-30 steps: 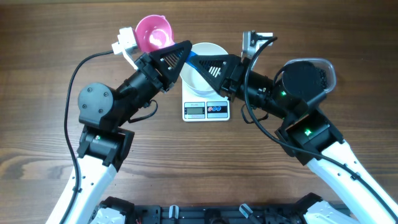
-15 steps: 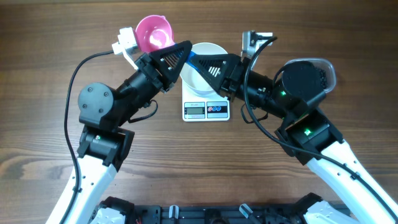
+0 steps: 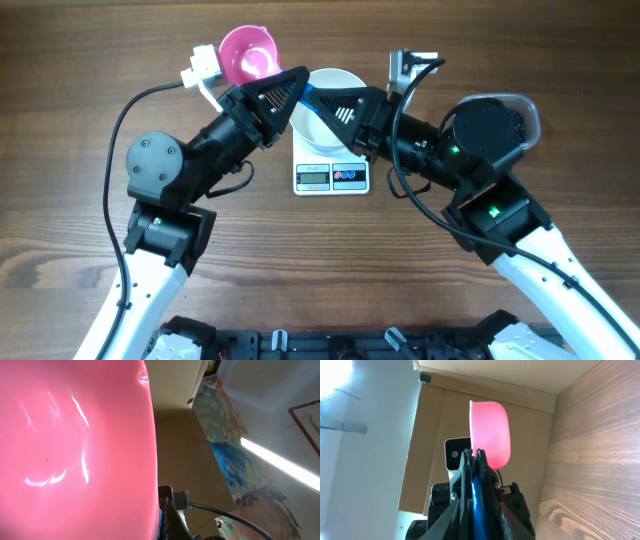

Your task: Scoop item into bowl and weigh 150g on scale

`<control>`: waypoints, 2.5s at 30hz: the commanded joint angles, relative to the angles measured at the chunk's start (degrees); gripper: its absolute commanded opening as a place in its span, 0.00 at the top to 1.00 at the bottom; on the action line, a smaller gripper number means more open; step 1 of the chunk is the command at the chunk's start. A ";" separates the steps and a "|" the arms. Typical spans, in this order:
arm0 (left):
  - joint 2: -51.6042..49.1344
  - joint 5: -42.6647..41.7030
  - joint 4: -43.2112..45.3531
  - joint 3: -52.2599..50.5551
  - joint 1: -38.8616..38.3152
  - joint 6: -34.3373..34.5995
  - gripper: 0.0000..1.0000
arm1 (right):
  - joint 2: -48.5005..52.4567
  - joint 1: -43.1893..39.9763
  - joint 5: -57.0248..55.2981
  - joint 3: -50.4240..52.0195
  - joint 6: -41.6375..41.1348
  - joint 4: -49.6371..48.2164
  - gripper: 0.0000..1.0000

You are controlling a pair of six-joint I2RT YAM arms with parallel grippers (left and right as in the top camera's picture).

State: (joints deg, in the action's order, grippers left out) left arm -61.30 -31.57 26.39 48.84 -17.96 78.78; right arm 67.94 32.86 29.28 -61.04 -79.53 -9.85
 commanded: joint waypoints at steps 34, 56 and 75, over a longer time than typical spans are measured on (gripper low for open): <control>-0.22 -8.46 -19.63 0.79 -0.31 -17.90 0.04 | -5.25 -22.01 -7.67 -3.61 21.33 23.17 0.95; -1.86 16.61 -80.65 15.45 -0.31 -46.86 0.00 | -7.52 -32.20 -17.90 -20.87 52.54 75.47 0.96; -1.92 18.18 -82.07 18.67 -0.31 -48.83 0.00 | -5.75 -32.20 -17.92 -20.81 61.53 68.59 0.96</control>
State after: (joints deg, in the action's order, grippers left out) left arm -62.83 -14.37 -54.70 67.37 -18.06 31.51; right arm 60.97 0.91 12.32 -80.75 -21.02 60.47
